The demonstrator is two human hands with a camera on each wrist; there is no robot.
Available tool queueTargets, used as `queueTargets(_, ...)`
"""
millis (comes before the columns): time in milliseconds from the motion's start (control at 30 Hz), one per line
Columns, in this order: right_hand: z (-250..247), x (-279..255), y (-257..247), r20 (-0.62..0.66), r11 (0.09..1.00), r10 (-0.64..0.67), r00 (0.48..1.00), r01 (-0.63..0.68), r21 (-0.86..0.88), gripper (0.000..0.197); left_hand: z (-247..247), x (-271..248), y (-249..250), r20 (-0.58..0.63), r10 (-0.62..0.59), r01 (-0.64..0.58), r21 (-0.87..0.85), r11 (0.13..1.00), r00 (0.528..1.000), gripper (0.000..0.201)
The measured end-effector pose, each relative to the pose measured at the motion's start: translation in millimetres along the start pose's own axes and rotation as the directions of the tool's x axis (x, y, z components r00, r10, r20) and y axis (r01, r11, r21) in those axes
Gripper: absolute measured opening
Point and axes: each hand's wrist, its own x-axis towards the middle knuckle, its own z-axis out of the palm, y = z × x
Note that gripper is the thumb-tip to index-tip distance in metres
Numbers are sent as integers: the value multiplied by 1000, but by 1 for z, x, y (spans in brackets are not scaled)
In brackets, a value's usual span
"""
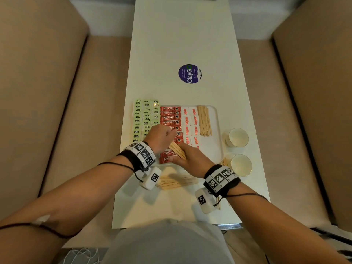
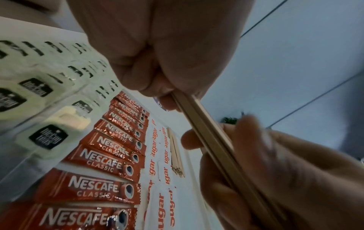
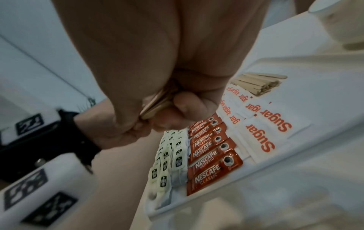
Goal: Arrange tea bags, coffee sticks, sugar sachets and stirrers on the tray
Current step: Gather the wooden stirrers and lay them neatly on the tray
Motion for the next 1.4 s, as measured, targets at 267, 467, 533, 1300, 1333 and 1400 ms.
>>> queueTargets(267,-10,-2,3,-59,991,74,995,-80,-110,22,2,16,19,11,4,-5,36,999,1000,54)
queueTargets(467,-15,-6,7,-156,983,110,982,-131,-126,24,8,43,32,132,53,-87,266,960,990,54)
queueTargets(533,-18,-7,8,-166,984,129,978,-147,-99,29,9,53,38,172,74,-123,294,948,982,53)
queueTargets(1300,-76,46,49,-160,856,291,943,-331,-396,44,51,147,72,437,151,-309,319,896,887,52)
queueTargets(1333,-78,51,52,-175,853,300,938,-346,-391,43,51,150,72,422,142,-290,311,905,895,53)
queueTargets(1400,-83,61,56,-220,849,320,921,-383,-365,40,52,156,74,357,107,-223,300,928,928,55)
